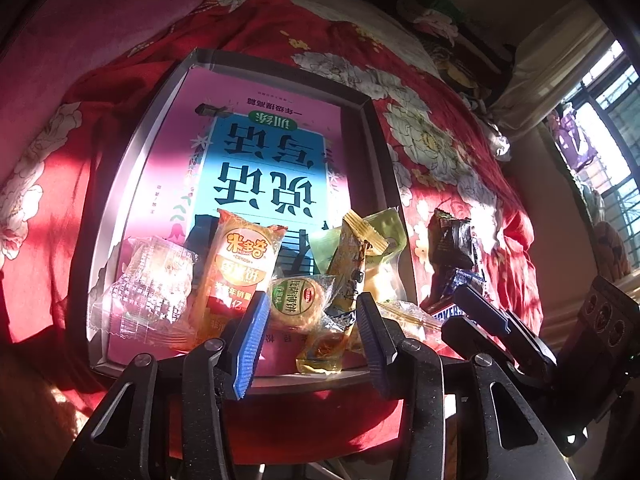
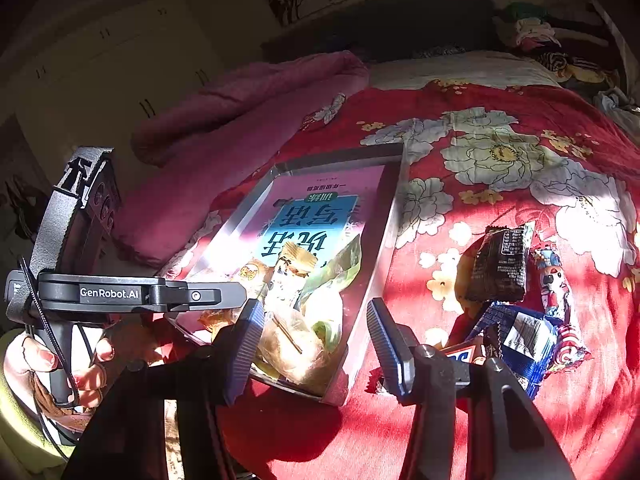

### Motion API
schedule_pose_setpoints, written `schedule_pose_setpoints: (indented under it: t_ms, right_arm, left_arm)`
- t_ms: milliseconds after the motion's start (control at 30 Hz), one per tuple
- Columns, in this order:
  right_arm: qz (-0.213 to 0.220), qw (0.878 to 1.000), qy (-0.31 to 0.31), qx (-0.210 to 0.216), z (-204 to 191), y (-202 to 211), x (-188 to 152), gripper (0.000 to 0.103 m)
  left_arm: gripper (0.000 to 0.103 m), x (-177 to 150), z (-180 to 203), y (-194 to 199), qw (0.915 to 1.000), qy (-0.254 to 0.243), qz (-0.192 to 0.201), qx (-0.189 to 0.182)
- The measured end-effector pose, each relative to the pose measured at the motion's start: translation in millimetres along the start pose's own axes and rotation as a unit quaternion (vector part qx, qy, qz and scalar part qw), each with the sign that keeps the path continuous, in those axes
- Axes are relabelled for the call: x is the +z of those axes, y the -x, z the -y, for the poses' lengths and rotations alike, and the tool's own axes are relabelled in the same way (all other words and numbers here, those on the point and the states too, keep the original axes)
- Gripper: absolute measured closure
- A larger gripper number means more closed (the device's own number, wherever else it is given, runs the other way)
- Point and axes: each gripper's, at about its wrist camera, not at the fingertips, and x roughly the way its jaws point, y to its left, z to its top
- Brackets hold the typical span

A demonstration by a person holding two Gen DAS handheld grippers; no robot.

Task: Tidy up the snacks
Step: 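Lower the bags onto the tray and open both tools, then withdraw both tools from the tray toward the Snickers pile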

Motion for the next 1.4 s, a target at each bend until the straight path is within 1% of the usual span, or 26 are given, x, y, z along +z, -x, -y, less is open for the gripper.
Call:
schedule_pose_setpoints:
  t_ms: [167,500,633,800,967,1100,1333,1400]
  right_arm:
    - [0.002,1.000,0.001,-0.002,0,2,0,0.049]
    - [0.013,1.000,0.007,-0.006,-2,10,-1,0.049]
    - [0.026,1.000,0.011,-0.009,-4,17,0,0.042]
    - [0.035,0.999,0.007,-0.012,-1,23,1,0.041]
    - [0.045,0.999,-0.002,-0.019,5,32,1,0.039]
    - [0.055,0.998,-0.006,-0.028,9,40,2,0.038]
    - [0.078,0.995,0.005,-0.065,14,56,2,0.038]
    - [0.082,0.994,0.006,-0.072,16,60,3,0.037]
  left_arm:
    - [0.055,1,1,4,1.0000,0.000,0.008,-0.002]
    - [0.041,2,9,14,0.9994,-0.014,0.032,-0.005]
    - [0.038,2,15,20,0.9986,-0.026,0.047,-0.006]
    - [0.033,2,21,26,0.9974,-0.037,0.060,-0.013]
    - [0.032,1,27,28,0.9969,-0.046,0.062,-0.016]
    - [0.032,0,32,29,0.9964,-0.055,0.063,-0.014]
    - [0.031,-2,44,37,0.9945,-0.075,0.072,-0.017]
    - [0.028,-3,48,39,0.9940,-0.080,0.073,-0.017]
